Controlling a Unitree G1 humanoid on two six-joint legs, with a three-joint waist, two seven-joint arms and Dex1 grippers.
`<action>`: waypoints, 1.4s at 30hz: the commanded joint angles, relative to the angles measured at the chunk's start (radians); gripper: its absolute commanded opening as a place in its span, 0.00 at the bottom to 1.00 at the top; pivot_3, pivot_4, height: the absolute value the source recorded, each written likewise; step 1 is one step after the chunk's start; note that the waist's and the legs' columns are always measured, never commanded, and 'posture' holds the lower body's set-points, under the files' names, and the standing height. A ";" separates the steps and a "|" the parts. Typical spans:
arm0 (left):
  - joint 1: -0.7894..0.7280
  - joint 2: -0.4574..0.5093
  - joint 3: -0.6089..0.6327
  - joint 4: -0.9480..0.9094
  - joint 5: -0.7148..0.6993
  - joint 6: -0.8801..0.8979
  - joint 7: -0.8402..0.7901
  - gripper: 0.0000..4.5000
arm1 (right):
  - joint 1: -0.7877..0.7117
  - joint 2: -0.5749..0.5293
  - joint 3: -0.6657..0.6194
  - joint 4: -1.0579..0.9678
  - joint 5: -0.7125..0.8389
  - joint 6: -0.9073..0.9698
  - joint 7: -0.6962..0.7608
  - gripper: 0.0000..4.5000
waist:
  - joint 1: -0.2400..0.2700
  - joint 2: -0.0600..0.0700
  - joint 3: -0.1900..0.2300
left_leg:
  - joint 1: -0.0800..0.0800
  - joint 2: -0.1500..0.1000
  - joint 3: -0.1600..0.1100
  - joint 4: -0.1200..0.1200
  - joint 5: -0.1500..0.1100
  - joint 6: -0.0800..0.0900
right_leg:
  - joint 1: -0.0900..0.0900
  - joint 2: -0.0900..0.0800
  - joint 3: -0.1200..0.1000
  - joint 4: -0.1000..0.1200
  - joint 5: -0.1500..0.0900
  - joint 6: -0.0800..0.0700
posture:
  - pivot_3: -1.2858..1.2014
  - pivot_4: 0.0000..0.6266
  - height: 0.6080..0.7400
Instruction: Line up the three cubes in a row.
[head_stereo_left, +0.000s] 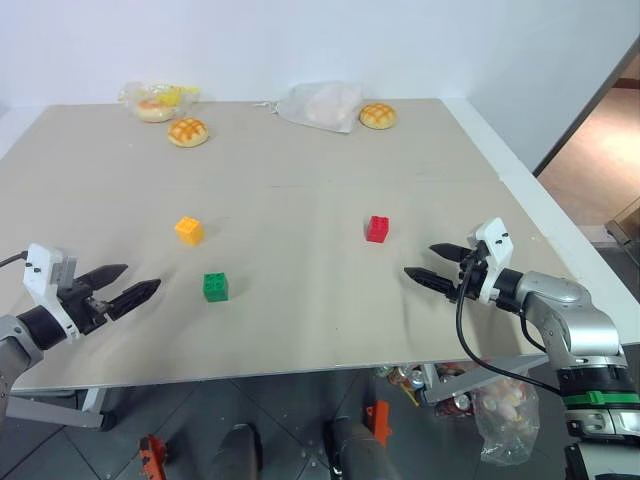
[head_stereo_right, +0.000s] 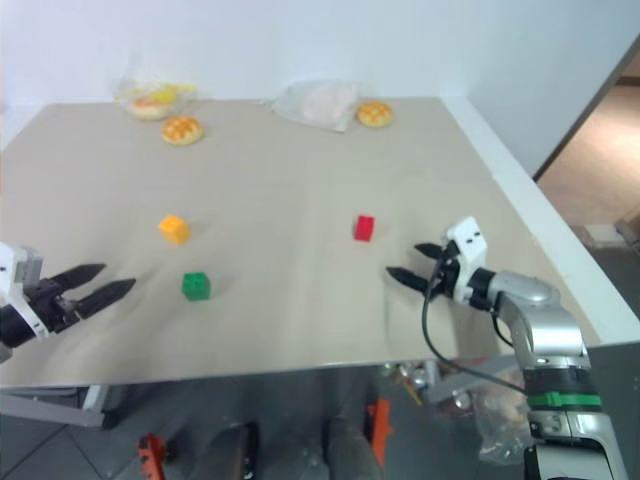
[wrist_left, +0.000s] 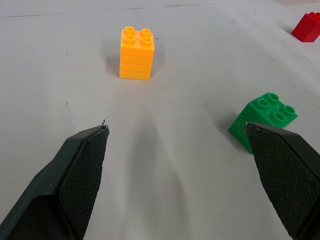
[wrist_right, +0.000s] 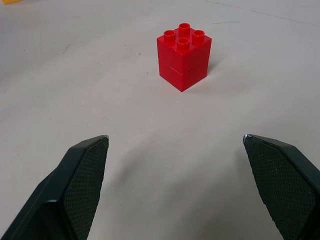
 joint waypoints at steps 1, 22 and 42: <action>0.004 0.018 0.002 -0.002 0.002 -0.010 -0.028 1.00 | -0.004 0.004 -0.029 -0.041 0.008 -0.005 -0.010 0.99 | 0.000 0.000 0.000 | 0.000 0.000 0.000 0.000 0.000 0.000 | 0.000 0.000 0.000 0.000 0.000 0.000 | 0.52 0.24 1.00; -0.099 0.152 -0.151 -0.251 -0.051 0.040 -0.201 1.00 | -0.331 0.097 0.130 0.332 -0.205 -0.204 -0.018 0.99 | -0.002 0.000 0.000 | 0.001 0.000 0.004 0.001 0.000 0.000 | -0.001 0.000 0.003 0.000 0.001 0.000 | 0.52 0.24 1.00; -0.352 0.098 -0.345 -0.226 -0.117 0.126 -0.234 1.00 | -0.643 0.252 0.163 0.921 -0.368 -0.501 -0.018 0.99 | -0.015 0.000 0.000 | 0.000 0.000 0.003 0.000 0.000 0.000 | -0.001 0.001 0.004 0.000 0.005 0.006 | 0.52 0.24 1.00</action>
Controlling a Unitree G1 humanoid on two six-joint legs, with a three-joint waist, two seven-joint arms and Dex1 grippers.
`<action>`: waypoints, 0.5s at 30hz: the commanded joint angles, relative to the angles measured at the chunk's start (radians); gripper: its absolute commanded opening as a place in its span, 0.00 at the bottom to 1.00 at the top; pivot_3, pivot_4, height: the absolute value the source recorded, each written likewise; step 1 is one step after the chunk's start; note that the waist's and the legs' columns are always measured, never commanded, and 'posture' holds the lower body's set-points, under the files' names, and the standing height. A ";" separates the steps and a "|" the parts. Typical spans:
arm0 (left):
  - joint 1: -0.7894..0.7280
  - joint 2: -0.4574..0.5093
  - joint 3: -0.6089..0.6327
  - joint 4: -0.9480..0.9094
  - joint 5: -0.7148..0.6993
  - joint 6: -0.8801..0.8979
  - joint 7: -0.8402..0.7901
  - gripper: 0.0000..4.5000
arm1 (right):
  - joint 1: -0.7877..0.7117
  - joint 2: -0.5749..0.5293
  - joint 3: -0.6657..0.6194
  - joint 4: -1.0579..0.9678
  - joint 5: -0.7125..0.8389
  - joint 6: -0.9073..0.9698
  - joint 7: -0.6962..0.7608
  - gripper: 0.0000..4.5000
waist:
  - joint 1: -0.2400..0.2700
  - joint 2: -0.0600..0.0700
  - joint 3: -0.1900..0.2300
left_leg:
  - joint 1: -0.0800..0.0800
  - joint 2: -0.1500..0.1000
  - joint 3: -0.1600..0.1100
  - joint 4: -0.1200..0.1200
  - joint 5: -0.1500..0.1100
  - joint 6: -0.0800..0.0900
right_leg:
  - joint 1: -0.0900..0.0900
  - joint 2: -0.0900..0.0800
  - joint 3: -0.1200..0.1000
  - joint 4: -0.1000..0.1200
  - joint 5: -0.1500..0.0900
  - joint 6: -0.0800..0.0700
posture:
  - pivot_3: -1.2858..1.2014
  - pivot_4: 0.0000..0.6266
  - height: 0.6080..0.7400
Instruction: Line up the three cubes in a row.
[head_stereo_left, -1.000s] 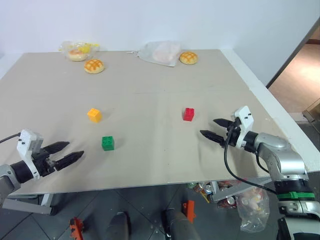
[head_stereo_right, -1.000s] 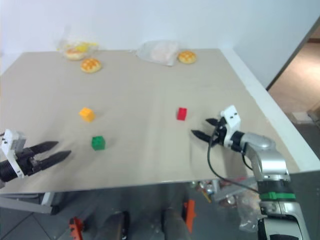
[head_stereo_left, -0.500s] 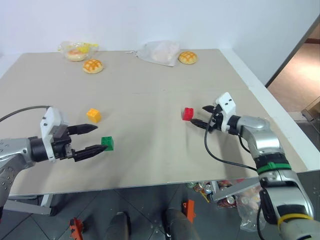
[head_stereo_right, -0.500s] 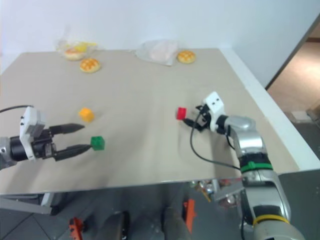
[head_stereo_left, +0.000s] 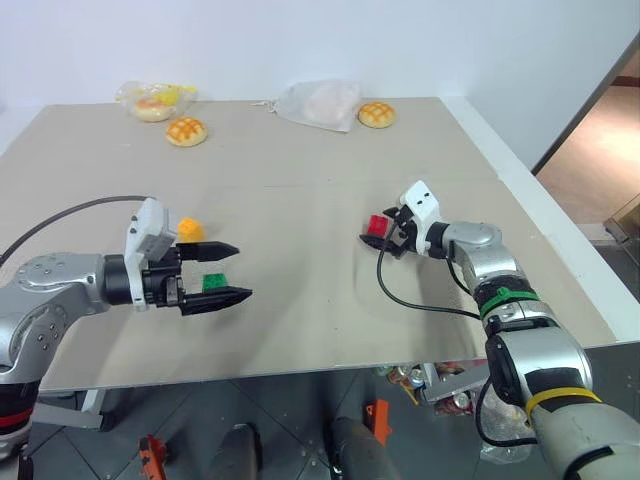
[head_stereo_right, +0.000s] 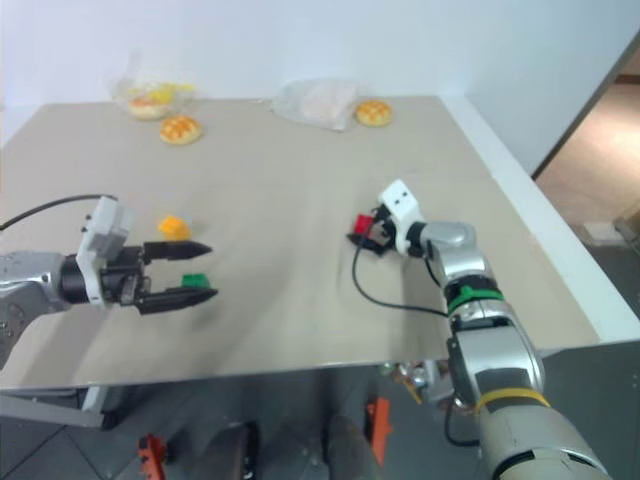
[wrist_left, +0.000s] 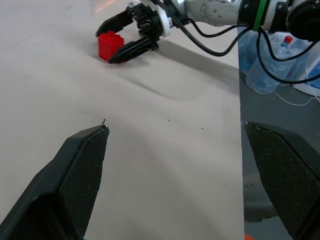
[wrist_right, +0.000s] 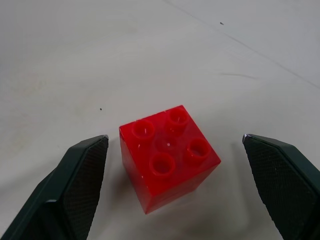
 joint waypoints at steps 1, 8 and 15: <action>-0.020 -0.008 0.003 0.001 0.000 -0.012 -0.005 1.00 | -0.040 0.002 -0.020 0.023 -0.004 -0.034 0.008 0.99 | -0.003 0.000 0.000 | 0.000 0.000 0.000 0.000 0.000 0.000 | 0.000 0.000 0.000 0.000 0.000 0.000 | 0.52 0.24 1.00; -0.035 -0.029 0.001 0.018 0.007 -0.016 0.003 1.00 | -0.033 0.005 -0.036 0.032 0.010 -0.041 0.044 0.58 | -0.016 0.000 0.000 | 0.000 0.000 0.000 0.000 0.000 0.000 | 0.000 0.000 0.000 0.000 0.000 0.001 | 0.52 0.24 1.00; -0.030 -0.055 -0.004 0.037 0.033 -0.032 0.010 1.00 | -0.011 0.018 -0.042 0.010 0.016 -0.046 0.074 0.26 | -0.017 0.000 0.000 | 0.000 0.000 0.000 0.000 0.000 0.000 | 0.000 0.000 0.000 0.001 0.001 0.001 | 0.52 0.24 1.00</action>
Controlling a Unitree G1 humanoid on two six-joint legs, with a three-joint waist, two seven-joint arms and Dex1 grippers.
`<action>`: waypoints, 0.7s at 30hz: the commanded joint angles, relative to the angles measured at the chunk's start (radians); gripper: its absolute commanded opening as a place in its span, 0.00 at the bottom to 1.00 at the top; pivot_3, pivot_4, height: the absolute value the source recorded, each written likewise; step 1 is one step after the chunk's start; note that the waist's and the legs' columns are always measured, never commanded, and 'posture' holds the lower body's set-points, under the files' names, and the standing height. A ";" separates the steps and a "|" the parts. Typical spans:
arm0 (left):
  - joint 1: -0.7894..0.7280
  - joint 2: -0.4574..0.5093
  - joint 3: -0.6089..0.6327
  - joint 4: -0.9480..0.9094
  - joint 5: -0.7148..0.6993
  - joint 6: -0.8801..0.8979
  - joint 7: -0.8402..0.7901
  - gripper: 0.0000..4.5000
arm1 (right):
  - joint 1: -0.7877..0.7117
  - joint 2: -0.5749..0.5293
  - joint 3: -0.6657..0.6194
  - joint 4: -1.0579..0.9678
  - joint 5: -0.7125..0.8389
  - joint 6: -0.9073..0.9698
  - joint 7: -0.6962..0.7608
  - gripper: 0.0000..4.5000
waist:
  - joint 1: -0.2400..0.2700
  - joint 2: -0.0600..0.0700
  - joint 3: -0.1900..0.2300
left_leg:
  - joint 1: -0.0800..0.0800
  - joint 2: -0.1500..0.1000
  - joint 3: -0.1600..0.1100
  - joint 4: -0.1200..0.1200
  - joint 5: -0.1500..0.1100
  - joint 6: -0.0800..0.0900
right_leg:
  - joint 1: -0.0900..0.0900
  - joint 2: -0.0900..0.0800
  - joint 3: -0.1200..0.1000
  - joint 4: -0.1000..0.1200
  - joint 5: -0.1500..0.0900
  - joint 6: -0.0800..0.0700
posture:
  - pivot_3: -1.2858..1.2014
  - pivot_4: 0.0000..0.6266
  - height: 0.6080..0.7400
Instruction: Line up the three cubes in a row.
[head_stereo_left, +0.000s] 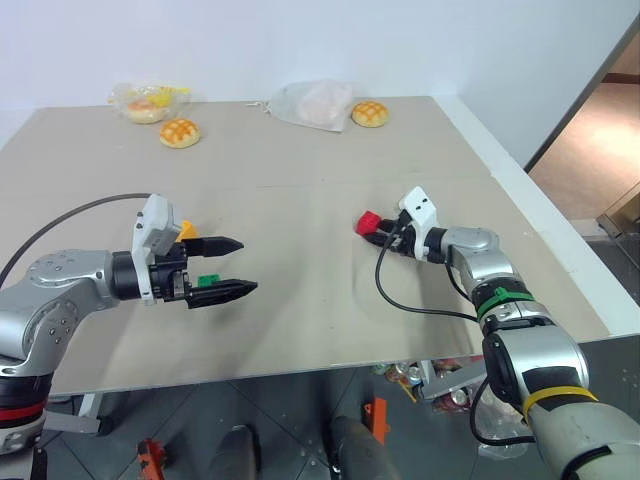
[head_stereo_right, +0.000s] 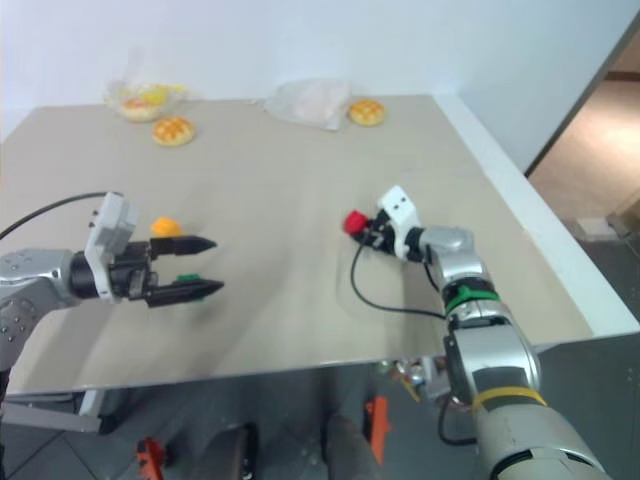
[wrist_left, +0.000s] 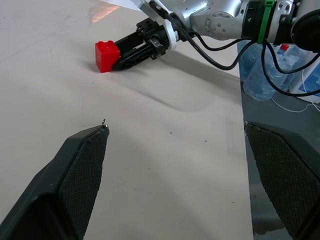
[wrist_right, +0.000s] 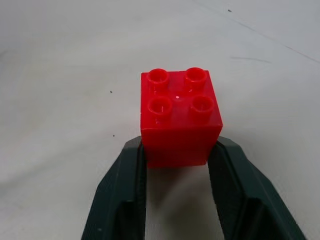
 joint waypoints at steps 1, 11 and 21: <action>0.001 -0.006 0.003 0.008 0.014 -0.026 -0.001 1.00 | -0.005 0.007 -0.018 -0.038 0.011 -0.016 0.023 0.26 | 0.000 0.000 0.000 | 0.000 0.000 0.000 0.000 0.000 0.000 | 0.000 0.000 0.000 0.000 0.000 0.000 | 0.52 0.24 1.00; 0.034 -0.004 0.042 0.072 0.029 -0.042 -0.006 1.00 | 0.161 0.032 0.082 -0.423 0.100 0.126 0.415 0.26 | 0.001 0.000 0.000 | 0.000 0.000 -0.002 0.000 0.000 0.000 | 0.000 0.001 -0.001 0.001 0.000 0.001 | 0.52 0.24 1.00; 0.059 0.010 0.078 0.051 0.009 -0.022 -0.004 1.00 | 0.125 -0.012 0.163 -0.324 0.018 0.014 0.510 0.26 | 0.000 0.000 0.000 | 0.000 0.000 -0.002 0.004 0.000 0.000 | 0.001 0.001 -0.001 0.002 0.000 -0.003 | 0.52 0.24 1.00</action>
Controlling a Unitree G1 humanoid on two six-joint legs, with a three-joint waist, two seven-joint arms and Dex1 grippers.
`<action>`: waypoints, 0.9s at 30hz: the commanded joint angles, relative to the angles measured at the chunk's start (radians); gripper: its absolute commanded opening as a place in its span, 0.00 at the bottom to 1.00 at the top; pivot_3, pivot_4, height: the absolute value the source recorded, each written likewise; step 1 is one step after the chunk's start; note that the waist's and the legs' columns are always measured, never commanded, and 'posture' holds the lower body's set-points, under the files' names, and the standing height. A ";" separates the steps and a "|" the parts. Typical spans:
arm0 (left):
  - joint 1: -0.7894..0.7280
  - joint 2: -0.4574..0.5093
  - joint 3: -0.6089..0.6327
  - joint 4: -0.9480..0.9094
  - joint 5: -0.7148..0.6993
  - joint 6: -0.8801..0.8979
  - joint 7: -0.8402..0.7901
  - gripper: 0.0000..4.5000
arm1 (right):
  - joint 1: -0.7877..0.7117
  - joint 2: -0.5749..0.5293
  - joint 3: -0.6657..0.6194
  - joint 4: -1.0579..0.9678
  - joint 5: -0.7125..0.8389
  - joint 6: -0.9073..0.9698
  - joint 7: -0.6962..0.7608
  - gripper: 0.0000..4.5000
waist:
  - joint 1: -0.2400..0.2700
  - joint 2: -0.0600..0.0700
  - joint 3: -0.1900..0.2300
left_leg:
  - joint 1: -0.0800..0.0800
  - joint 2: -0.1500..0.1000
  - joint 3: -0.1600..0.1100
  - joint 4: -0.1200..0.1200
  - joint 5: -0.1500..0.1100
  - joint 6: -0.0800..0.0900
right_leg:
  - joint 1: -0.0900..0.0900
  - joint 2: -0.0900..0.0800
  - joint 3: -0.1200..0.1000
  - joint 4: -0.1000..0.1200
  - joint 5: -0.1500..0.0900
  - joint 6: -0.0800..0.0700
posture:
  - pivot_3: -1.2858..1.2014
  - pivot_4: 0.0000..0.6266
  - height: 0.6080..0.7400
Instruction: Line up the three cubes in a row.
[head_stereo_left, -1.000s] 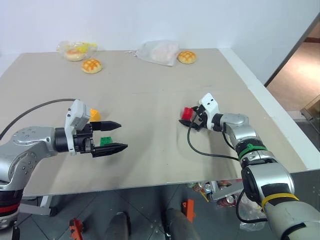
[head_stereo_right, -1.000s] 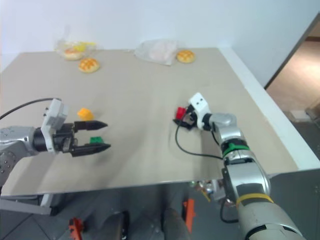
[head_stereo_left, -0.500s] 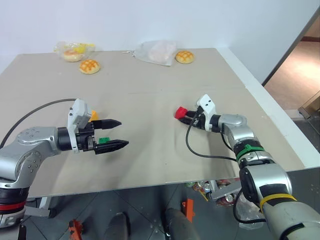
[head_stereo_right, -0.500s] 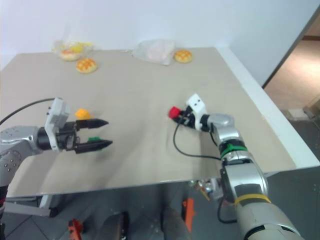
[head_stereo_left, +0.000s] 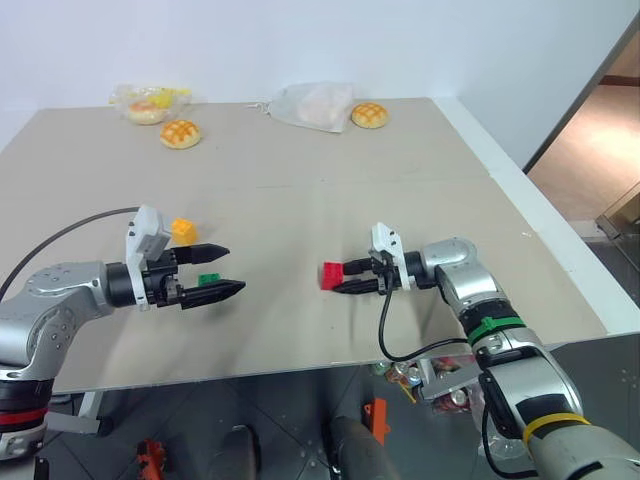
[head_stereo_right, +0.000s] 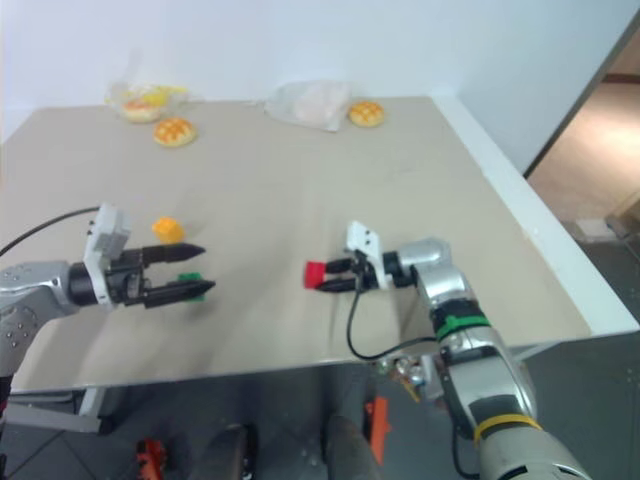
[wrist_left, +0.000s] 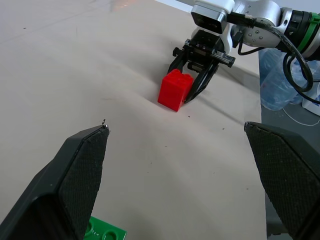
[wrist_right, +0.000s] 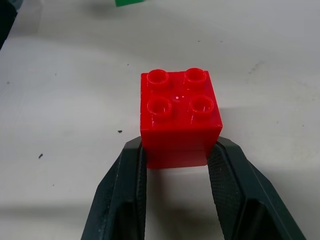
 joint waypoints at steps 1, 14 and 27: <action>0.014 0.022 0.053 -0.035 -0.023 0.000 -0.002 1.00 | -0.034 -0.023 0.015 0.038 -0.022 -0.032 0.044 0.26 | 0.000 0.000 0.000 | 0.000 0.000 0.000 0.000 0.000 0.000 | 0.000 0.000 0.000 0.000 0.000 0.000 | 0.52 0.24 1.00; 0.037 0.024 0.070 -0.064 -0.044 0.020 0.014 1.00 | -0.140 -0.077 -0.002 0.207 -0.046 -0.122 0.092 0.26 | 0.003 0.000 0.000 | 0.000 -0.001 0.000 0.002 0.000 0.000 | 0.002 -0.001 0.000 0.000 0.000 0.000 | 0.52 0.24 1.00; 0.048 0.041 0.074 -0.038 -0.019 0.013 0.012 1.00 | -0.132 -0.050 -0.001 0.245 -0.069 -0.110 0.019 0.71 | -0.002 -0.001 0.000 | 0.001 0.000 0.000 0.001 0.000 0.000 | 0.001 0.000 0.001 0.000 0.001 -0.001 | 0.52 0.24 1.00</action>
